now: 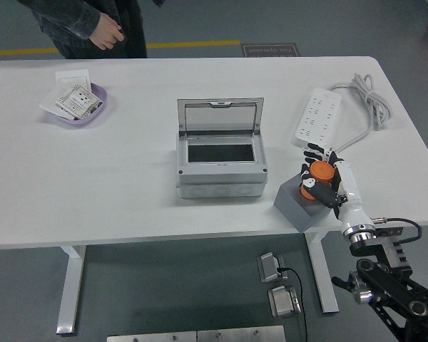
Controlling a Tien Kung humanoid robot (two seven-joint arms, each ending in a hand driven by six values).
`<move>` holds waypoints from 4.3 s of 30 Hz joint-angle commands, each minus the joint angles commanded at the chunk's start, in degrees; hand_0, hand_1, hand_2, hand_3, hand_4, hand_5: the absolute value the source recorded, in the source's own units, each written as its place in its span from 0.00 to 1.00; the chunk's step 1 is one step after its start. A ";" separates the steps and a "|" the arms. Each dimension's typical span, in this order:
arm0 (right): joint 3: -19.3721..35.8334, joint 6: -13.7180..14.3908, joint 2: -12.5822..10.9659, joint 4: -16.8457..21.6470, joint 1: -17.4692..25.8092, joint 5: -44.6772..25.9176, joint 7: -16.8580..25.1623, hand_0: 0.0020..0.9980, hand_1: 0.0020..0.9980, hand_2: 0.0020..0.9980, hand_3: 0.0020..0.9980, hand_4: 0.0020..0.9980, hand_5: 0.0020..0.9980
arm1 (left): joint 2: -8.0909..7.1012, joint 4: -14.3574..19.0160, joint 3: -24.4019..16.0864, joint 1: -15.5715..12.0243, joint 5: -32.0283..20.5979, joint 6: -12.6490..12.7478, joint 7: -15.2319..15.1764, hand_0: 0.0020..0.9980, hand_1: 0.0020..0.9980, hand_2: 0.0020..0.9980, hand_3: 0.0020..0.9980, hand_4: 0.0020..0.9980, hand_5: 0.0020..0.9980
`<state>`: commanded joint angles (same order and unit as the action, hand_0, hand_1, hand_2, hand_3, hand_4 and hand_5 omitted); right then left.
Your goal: Pick up the cylinder from the cube,place it in the box,flap close box
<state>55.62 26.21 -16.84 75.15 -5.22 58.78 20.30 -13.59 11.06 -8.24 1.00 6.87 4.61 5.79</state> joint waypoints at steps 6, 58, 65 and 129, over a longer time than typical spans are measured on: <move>0.21 0.21 -0.16 0.79 -0.06 -0.07 -0.04 0.79 0.72 0.69 0.67 0.15 0.10 | 0.08 0.03 -0.03 -0.02 0.09 -0.01 -0.02 0.62 0.65 0.58 0.56 0.59 0.07; -22.17 3.21 3.15 -6.20 -30.35 24.69 -19.30 0.00 0.04 0.39 0.28 0.12 0.00 | -0.24 -0.26 2.81 0.30 -3.03 0.45 -0.47 0.62 0.67 0.59 0.57 0.63 0.10; -30.98 2.33 4.34 -10.63 -37.51 26.69 -20.70 0.00 0.04 0.39 0.28 0.12 0.00 | -0.23 -0.27 3.65 0.30 -3.74 0.38 -0.41 0.62 0.67 0.59 0.57 0.63 0.10; -48.04 -4.01 8.59 -26.38 -49.49 24.23 -20.24 0.63 0.57 0.59 0.64 0.94 0.70 | -0.10 0.44 2.05 1.36 -0.02 -0.21 -0.03 0.62 0.67 0.59 0.56 0.62 0.11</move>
<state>7.58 22.20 -8.25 48.77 -54.71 83.00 0.07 -13.70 11.50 -6.18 2.36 6.85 4.40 5.76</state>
